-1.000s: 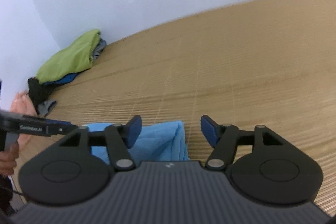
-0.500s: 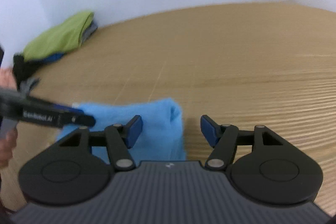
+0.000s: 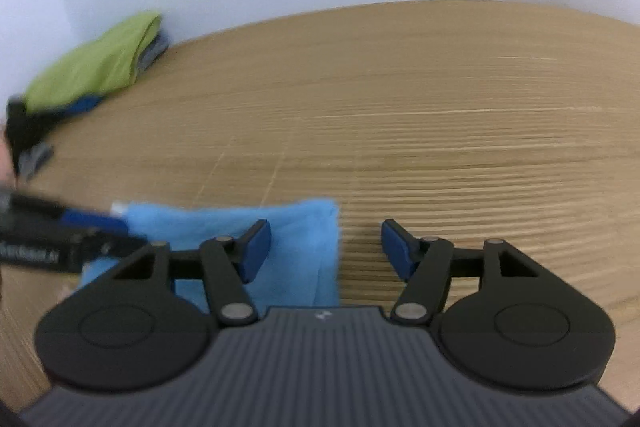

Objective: Fold clothes

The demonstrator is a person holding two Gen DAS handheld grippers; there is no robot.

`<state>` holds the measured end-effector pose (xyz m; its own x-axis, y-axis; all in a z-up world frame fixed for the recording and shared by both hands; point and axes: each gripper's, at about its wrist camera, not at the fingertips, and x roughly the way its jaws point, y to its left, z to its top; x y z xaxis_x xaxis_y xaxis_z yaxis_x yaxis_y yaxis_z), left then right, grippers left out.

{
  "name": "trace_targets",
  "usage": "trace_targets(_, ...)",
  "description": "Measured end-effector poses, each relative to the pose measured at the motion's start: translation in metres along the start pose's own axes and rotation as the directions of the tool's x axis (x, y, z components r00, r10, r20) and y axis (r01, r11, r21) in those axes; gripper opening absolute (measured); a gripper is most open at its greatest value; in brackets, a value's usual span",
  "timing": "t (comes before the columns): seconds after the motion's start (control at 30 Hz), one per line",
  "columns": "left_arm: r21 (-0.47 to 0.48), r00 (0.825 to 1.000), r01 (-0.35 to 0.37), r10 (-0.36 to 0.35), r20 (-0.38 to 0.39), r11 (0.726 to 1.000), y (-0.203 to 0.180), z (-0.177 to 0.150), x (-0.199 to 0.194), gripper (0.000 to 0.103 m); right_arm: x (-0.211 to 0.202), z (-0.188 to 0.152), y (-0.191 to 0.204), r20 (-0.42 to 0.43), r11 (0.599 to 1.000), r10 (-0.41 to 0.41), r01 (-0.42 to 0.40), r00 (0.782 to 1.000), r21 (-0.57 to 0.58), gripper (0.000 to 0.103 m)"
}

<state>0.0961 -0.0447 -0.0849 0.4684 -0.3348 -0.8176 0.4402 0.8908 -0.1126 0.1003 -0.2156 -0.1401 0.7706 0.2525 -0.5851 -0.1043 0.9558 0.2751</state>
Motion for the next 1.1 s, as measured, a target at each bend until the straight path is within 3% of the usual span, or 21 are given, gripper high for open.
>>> trace_targets(0.17, -0.009, 1.0, -0.016, 0.016, 0.007, 1.0, 0.003, -0.02, -0.017, 0.049, -0.042, -0.025, 0.017, 0.064, 0.992, 0.08, -0.074, 0.995, -0.098, 0.065)
trace_targets(0.27, -0.014, 1.0, -0.026, 0.026, 0.011, 1.0, 0.005, -0.032, -0.027, 0.048, -0.034, -0.047, 0.026, -0.024, 0.985, 0.064, -0.067, 0.998, -0.16, 0.064)
trace_targets(0.37, -0.008, 0.999, -0.039, 0.04, 0.01, 0.999, 0.004, -0.038, -0.038, 0.048, -0.026, -0.053, 0.029, -0.049, 0.989, -0.012, 0.005, 0.999, -0.148, 0.063)
trace_targets(0.53, 0.006, 0.998, -0.062, 0.062, 0.012, 0.998, -0.001, -0.049, -0.058, 0.05, -0.043, -0.039, 0.034, -0.069, 0.997, -0.02, 0.015, 0.997, -0.076, 0.063)
trace_targets(0.67, 0.002, 0.996, -0.086, 0.086, -0.006, 0.996, -0.013, -0.061, -0.077, 0.059, -0.07, -0.04, 0.024, -0.112, 0.996, -0.087, 0.083, 0.99, -0.041, 0.063)
trace_targets(0.8, -0.004, 0.994, -0.101, 0.101, -0.029, 0.995, -0.026, -0.075, -0.092, 0.061, -0.09, -0.048, 0.026, -0.152, 0.995, -0.088, 0.093, 0.984, 0.025, 0.063)
trace_targets(0.93, -0.011, 0.995, -0.104, 0.104, -0.005, 0.995, -0.034, -0.076, -0.098, 0.071, -0.101, -0.054, 0.044, -0.137, 0.995, -0.098, 0.097, 0.986, -0.015, 0.064)
trace_targets(1.1, -0.042, 0.996, -0.092, 0.092, -0.008, 0.995, -0.036, -0.078, -0.108, 0.073, -0.114, -0.055, 0.061, -0.128, 0.993, -0.1, 0.092, 0.987, -0.067, 0.064)
